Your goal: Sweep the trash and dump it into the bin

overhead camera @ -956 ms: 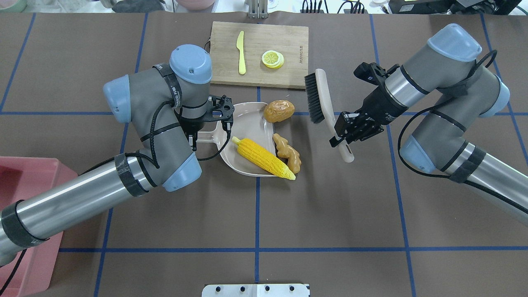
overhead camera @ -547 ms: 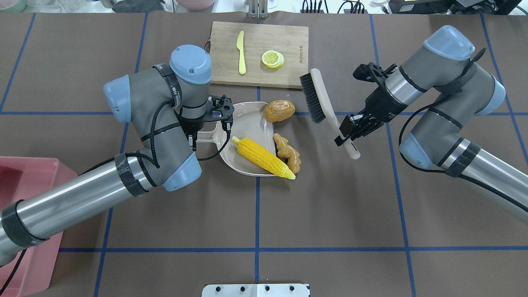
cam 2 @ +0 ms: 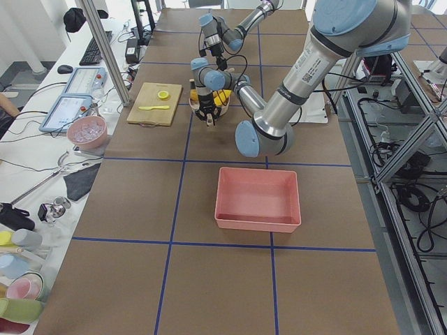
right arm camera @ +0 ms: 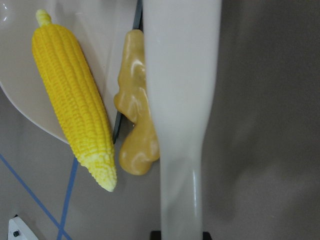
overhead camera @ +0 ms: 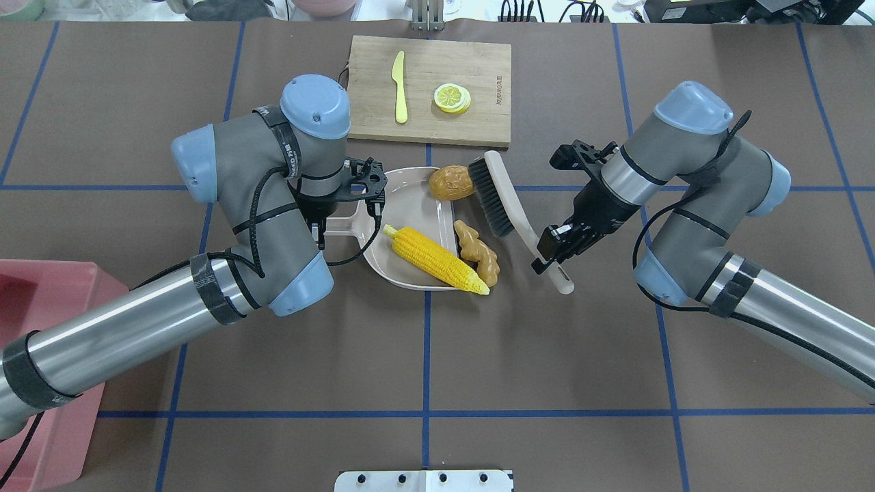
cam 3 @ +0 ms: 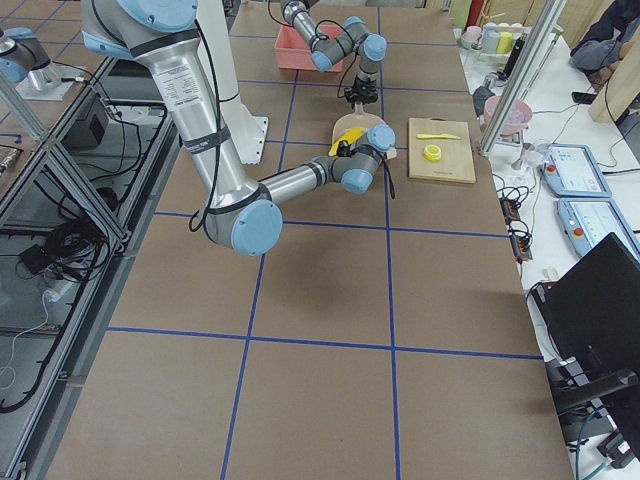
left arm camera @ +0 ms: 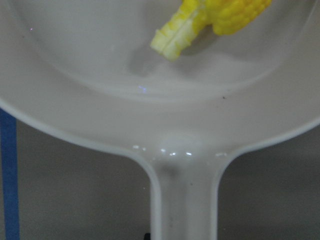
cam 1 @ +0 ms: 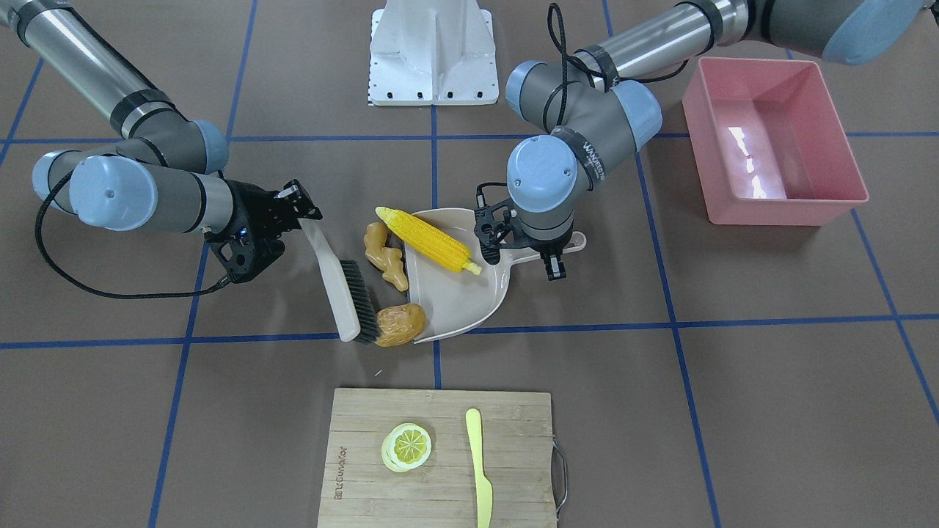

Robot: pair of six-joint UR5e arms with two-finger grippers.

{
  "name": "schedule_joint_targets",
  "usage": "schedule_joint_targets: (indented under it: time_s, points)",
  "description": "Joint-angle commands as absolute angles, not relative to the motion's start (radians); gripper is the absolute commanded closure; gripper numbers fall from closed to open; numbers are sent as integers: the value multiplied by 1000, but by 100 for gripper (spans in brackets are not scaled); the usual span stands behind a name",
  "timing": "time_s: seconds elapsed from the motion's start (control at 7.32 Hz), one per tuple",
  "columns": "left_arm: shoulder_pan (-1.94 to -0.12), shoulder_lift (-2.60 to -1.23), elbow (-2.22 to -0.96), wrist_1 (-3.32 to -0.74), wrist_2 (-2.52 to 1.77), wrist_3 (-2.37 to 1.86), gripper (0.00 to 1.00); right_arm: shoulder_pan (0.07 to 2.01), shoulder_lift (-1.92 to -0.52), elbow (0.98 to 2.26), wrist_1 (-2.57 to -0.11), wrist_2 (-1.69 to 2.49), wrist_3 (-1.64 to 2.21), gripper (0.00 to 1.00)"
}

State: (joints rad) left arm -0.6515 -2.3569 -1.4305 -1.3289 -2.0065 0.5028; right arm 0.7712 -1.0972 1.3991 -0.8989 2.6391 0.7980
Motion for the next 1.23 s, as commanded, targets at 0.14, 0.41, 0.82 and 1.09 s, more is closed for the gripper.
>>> schedule_joint_targets:
  time_s: [0.14, 0.41, 0.82, 1.09]
  points:
    - [-655, -2358, -1428, -1325, -2005, 514, 100, 761, -1020, 1373, -971, 2626, 801, 100]
    - [-655, -2359, -1428, -1324, -2005, 514, 100, 739, -1016, 1382, -974, 2611, 818, 100]
    - [-655, -2358, -1428, -1325, -2006, 514, 100, 696, -1002, 1411, -974, 2574, 892, 100]
    - [-658, -2358, -1430, -1324, -2005, 515, 100, 696, -1000, 1430, -979, 2588, 922, 100]
